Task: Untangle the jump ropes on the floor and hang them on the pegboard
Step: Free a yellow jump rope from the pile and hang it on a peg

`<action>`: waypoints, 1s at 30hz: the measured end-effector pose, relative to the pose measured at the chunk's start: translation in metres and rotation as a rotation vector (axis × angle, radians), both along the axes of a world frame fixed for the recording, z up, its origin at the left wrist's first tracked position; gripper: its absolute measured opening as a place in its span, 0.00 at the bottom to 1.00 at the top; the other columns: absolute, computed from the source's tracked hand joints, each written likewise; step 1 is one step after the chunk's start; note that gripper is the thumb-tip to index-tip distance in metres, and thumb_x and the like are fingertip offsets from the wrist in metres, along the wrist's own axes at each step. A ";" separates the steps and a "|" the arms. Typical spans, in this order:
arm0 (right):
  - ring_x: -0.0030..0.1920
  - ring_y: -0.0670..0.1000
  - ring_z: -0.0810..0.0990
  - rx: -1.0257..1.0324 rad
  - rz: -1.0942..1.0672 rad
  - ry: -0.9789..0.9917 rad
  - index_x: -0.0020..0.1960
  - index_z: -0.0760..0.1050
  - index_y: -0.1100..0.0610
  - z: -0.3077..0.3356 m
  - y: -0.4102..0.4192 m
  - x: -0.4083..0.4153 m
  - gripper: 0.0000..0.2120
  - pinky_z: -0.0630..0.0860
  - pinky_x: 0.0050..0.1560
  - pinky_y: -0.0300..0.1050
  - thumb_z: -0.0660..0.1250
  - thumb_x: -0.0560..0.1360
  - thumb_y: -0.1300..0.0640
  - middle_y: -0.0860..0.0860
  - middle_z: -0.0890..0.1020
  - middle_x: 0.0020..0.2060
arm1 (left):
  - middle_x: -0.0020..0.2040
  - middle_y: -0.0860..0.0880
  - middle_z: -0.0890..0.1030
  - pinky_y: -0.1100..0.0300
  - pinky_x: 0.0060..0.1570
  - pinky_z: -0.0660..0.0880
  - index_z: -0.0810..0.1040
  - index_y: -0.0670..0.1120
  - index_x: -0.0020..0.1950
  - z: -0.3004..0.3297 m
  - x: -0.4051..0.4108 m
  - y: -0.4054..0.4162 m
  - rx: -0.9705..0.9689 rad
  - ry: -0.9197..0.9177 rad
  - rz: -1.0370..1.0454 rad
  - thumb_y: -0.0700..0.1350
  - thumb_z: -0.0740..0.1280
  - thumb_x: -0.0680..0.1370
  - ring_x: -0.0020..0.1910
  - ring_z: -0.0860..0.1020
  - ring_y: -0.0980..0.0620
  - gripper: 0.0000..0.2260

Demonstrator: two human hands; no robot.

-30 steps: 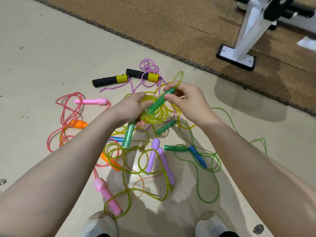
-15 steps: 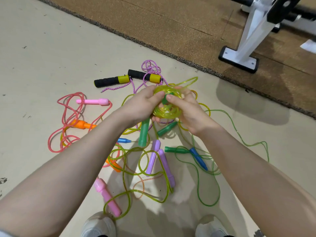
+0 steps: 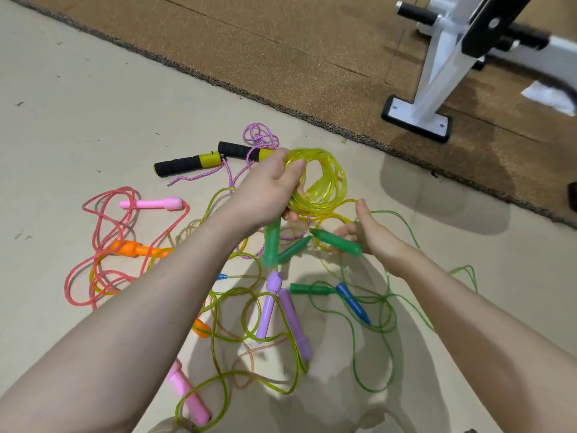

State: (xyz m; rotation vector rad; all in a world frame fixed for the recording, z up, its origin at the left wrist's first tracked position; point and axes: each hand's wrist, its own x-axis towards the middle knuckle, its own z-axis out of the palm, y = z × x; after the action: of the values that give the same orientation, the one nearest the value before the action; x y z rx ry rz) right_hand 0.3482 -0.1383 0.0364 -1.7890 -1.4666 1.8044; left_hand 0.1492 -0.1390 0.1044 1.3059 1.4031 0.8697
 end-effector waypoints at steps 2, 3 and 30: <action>0.46 0.53 0.80 -0.045 -0.139 0.350 0.60 0.74 0.61 0.027 0.010 -0.002 0.43 0.73 0.51 0.44 0.34 0.74 0.32 0.57 0.82 0.44 | 0.36 0.49 0.78 0.57 0.29 0.72 0.68 0.43 0.50 0.006 0.018 0.006 0.102 0.171 -0.131 0.47 0.56 0.82 0.25 0.76 0.52 0.08; 0.48 0.54 0.81 -0.026 -0.196 0.530 0.62 0.73 0.60 0.047 0.016 -0.002 0.43 0.74 0.55 0.48 0.37 0.72 0.30 0.57 0.82 0.47 | 0.39 0.47 0.80 0.57 0.32 0.72 0.68 0.44 0.50 0.009 0.028 0.009 0.165 0.261 -0.196 0.47 0.56 0.81 0.29 0.77 0.50 0.07; 0.45 0.54 0.75 0.268 -0.505 0.284 0.51 0.74 0.70 0.529 -0.081 0.069 0.16 0.71 0.51 0.47 0.65 0.69 0.58 0.58 0.77 0.43 | 0.32 0.54 0.73 0.72 0.36 0.66 0.70 0.47 0.34 0.463 0.118 -0.041 -0.197 -0.207 -0.450 0.43 0.56 0.81 0.33 0.73 0.63 0.15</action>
State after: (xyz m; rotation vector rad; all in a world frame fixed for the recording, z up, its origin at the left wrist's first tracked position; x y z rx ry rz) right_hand 0.4172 -0.2194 0.5651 -1.5185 -0.9808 1.4535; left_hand 0.2669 -0.1801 0.5670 1.2710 0.9536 0.5293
